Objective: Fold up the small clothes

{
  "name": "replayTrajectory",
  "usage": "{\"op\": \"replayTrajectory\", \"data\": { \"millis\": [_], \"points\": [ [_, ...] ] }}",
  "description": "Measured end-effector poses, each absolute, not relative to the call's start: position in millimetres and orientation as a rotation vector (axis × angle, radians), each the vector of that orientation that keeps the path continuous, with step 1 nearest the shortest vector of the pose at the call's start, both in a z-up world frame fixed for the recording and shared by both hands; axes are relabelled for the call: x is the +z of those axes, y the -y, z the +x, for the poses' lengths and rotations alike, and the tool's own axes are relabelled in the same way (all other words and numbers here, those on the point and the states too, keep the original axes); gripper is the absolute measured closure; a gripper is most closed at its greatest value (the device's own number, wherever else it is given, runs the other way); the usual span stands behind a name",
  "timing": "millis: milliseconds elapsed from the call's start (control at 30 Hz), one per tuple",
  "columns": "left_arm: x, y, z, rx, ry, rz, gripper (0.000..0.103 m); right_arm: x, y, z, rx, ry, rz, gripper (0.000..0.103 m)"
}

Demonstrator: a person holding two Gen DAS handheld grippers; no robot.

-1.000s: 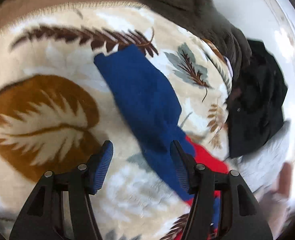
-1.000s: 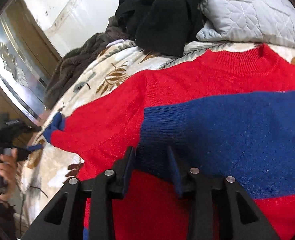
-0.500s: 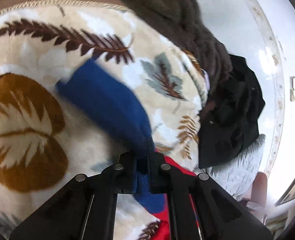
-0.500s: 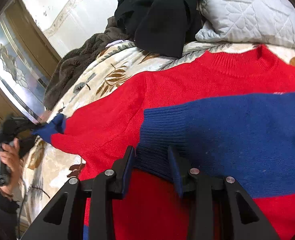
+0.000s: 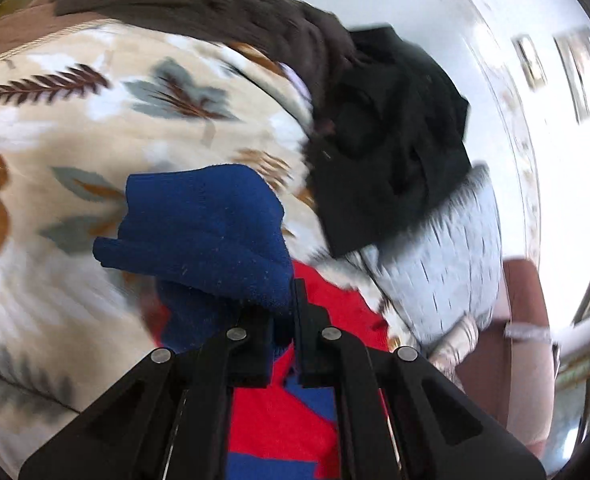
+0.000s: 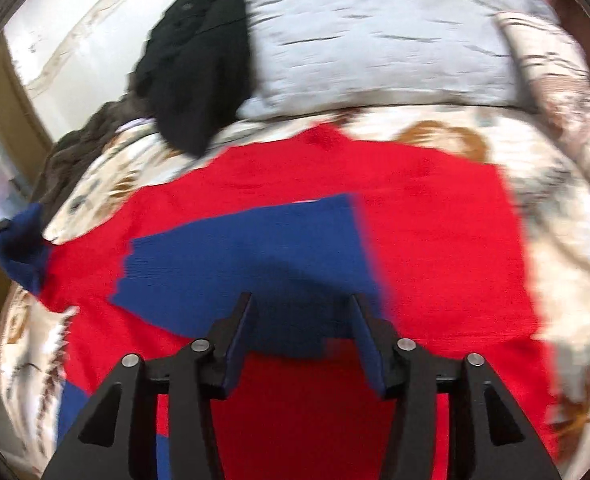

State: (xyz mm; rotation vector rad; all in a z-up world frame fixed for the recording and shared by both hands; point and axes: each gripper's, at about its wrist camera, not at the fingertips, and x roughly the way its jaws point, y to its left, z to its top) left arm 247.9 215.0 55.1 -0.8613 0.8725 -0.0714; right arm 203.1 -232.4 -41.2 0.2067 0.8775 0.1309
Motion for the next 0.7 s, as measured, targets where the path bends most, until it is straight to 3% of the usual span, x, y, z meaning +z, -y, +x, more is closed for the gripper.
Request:
{"op": "replayTrajectory", "data": {
  "millis": [233, 300, 533, 633, 700],
  "points": [
    [57.1, -119.8, 254.5, -0.167, -0.949, -0.757, 0.098, -59.3, 285.5, 178.9, 0.144, -0.842, 0.257, 0.049],
    [51.3, -90.9, 258.8, -0.187, -0.982, -0.724, 0.098, -59.9, 285.8, 177.9, 0.156, -0.836, 0.263, 0.043],
    [-2.1, 6.5, 273.6, -0.208, -1.141, -0.563, 0.098, -61.2, 285.0, 176.6, 0.191, -0.823, 0.290, 0.038],
    [-27.7, 36.3, 272.8, -0.186, -1.187, -0.454, 0.095, -62.8, 288.8, 176.1, 0.204, -0.818, 0.317, 0.038],
    [-39.6, 47.2, 271.4, -0.186, -1.213, -0.409, 0.083, -63.3, 289.8, 175.7, 0.209, -0.815, 0.326, 0.038]
  ]
}}
